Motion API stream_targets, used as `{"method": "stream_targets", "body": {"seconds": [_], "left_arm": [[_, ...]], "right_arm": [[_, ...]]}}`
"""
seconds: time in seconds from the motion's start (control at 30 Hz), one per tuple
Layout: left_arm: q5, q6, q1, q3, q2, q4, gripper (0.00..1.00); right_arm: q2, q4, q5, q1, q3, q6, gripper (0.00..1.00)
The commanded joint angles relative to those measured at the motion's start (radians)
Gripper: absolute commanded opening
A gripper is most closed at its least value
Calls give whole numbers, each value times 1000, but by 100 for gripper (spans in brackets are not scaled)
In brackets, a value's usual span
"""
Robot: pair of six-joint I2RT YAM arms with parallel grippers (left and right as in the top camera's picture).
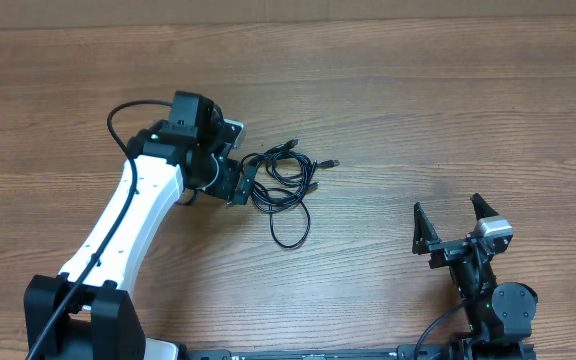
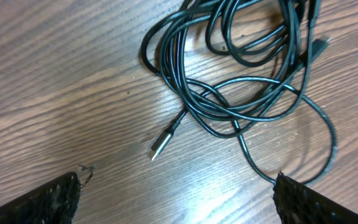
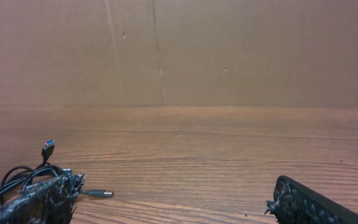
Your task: Untangle cables
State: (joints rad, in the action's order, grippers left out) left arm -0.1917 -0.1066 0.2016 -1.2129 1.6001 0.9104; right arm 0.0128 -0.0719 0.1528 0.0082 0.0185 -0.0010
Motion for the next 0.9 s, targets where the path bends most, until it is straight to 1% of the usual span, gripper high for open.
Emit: {"method": "stream_targets", "body": {"seconds": [0.0,0.4,0.87], "left_arm": [[-16,18,5,-61,2,32,99],[-15,17,55,-70,2,34,100],[-16,17,57,-70,3,35,99]], "right_arm": [[-10,2,-3,6,-11,-8,100],[-10,2,-3,6,-11,-7,100],[-10,2,-3,6,-11,-8,100]]}}
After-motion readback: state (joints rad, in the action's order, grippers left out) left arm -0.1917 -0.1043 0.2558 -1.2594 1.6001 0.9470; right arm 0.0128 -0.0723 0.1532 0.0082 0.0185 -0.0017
